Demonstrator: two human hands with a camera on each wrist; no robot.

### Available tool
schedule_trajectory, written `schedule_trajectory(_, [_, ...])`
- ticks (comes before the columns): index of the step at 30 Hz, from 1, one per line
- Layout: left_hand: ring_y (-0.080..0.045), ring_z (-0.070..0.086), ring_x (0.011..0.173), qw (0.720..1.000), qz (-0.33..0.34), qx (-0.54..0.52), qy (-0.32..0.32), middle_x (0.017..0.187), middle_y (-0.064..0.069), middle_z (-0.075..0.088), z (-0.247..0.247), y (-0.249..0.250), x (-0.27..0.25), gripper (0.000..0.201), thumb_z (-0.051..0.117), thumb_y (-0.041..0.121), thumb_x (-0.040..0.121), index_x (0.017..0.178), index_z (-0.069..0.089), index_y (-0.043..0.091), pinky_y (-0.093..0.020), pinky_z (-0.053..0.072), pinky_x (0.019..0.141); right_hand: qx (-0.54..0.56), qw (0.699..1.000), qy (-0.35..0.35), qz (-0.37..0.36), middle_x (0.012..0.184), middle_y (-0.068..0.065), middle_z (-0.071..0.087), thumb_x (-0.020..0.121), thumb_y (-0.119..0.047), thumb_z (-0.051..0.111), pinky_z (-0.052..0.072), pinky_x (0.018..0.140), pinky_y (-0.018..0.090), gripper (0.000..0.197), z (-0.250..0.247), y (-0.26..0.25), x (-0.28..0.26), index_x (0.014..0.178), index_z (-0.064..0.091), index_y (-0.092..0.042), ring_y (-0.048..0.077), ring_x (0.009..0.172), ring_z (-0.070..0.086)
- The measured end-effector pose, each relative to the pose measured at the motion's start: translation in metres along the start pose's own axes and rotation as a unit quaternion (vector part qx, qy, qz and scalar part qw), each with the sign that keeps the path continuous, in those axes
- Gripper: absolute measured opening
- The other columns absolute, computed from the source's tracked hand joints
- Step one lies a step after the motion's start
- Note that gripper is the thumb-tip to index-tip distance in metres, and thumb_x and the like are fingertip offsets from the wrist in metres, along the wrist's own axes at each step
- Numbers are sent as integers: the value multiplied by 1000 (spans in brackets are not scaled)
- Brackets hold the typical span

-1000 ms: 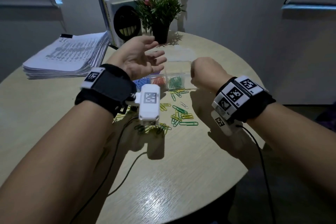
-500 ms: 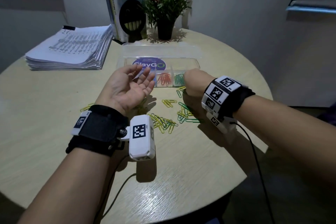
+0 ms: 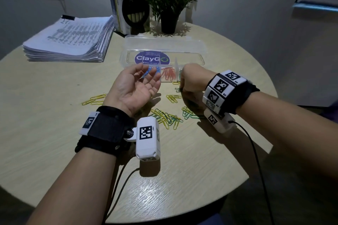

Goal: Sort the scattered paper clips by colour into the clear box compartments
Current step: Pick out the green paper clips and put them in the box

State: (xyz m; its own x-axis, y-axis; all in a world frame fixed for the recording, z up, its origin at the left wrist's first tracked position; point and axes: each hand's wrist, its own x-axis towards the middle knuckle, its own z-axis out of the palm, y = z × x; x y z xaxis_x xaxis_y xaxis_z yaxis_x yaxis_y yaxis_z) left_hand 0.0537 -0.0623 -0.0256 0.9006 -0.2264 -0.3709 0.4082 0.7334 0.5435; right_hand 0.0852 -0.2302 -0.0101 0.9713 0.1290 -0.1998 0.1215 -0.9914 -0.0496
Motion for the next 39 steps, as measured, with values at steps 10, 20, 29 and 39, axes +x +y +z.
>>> schedule_trajectory(10, [-23,61,87,1000,-10,7,4,89,-11,62,-3,-7,0,13,50,19,93,86,56,10,-31,49,79,47,997,-56,9,80,8,65,80,-21,64,47,59,29,19,-3,5,-7,90,69,-6,23,74,59])
schedule_trajectory(20, [-30,53,115,999,-37,16,13,98,-17,61,2,-14,3,22,42,19,97,89,57,6,-42,32,110,264,963,-35,-46,61,5,57,73,1,66,53,61,32,16,-15,-6,-10,64,60,-11,17,57,55])
schedule_trajectory(29, [-27,60,94,996,-43,-71,15,93,-19,60,3,-16,4,35,30,24,103,95,55,0,-37,46,93,276,960,-28,-49,73,11,68,80,4,70,61,70,32,5,-38,-24,-15,84,68,1,22,68,68])
schedule_trajectory(39, [-8,49,59,997,-35,-51,52,72,-1,54,-3,-13,12,25,40,14,100,82,56,10,-13,45,45,29,996,-85,27,91,12,72,75,-25,79,59,77,42,30,-9,5,-24,95,72,-4,25,77,68])
